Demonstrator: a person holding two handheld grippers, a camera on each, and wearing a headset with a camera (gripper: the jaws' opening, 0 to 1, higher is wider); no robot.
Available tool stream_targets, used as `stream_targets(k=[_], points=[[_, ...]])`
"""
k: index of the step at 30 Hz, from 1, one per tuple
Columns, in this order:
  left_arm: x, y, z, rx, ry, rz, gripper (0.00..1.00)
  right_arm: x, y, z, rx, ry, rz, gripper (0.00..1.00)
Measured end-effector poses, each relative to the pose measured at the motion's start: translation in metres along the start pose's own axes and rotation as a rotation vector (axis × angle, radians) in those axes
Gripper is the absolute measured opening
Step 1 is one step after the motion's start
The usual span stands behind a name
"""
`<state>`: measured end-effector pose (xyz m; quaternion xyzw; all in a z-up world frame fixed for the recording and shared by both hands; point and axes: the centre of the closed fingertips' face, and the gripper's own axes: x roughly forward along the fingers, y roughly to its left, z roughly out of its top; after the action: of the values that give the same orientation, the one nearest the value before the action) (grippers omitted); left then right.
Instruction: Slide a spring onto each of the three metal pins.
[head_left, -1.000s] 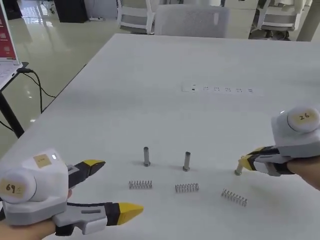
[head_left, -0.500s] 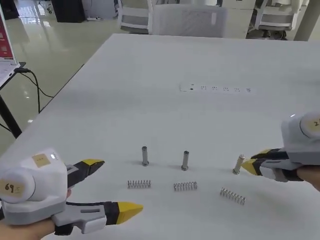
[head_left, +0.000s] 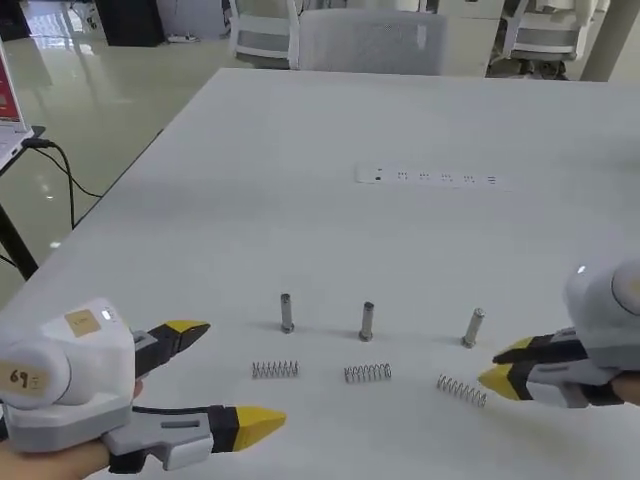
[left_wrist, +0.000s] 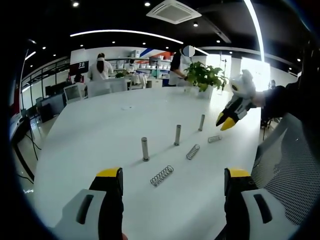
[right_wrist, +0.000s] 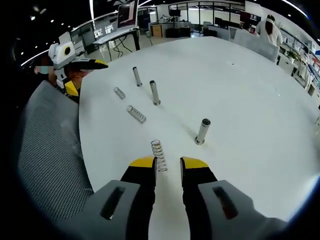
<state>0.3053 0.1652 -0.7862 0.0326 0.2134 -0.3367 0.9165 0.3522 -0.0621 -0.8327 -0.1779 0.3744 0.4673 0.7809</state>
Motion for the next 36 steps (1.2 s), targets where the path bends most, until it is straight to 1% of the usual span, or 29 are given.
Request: stream_targets(k=[3,6,8,14,22,27,28,31,33,36], points=[[0.000,0.000,0.000,0.000,0.001,-0.001,0.82,0.004,0.002,-0.003,-0.011,0.016,0.012,0.21],[0.000,0.000,0.000,0.001,0.003,-0.003,0.82,0.008,0.002,-0.009,-0.049,0.055,0.016,0.21],[0.000,0.000,-0.001,0.001,0.004,-0.002,0.82,0.010,0.003,-0.011,-0.066,0.071,0.020,0.21],[0.000,0.002,-0.001,-0.002,0.004,0.002,0.82,0.016,0.005,-0.016,-0.089,0.107,0.033,0.19],[0.000,0.002,-0.002,-0.004,0.006,0.001,0.81,0.022,0.007,-0.020,-0.114,0.127,0.046,0.17],[0.000,0.002,-0.002,-0.005,0.007,0.001,0.81,0.025,0.007,-0.023,-0.142,0.152,0.040,0.15],[0.001,0.002,-0.002,-0.005,0.006,0.000,0.81,0.024,0.006,-0.022,-0.143,0.147,0.038,0.15],[0.001,0.002,-0.002,-0.005,0.006,0.000,0.81,0.024,0.004,-0.022,-0.158,0.154,0.029,0.13],[0.002,0.001,-0.002,-0.004,0.005,-0.003,0.81,0.023,0.006,-0.023,-0.160,0.159,0.032,0.13],[0.002,-0.001,-0.001,-0.003,0.004,-0.009,0.80,0.021,0.007,-0.019,-0.167,0.153,0.029,0.13]])
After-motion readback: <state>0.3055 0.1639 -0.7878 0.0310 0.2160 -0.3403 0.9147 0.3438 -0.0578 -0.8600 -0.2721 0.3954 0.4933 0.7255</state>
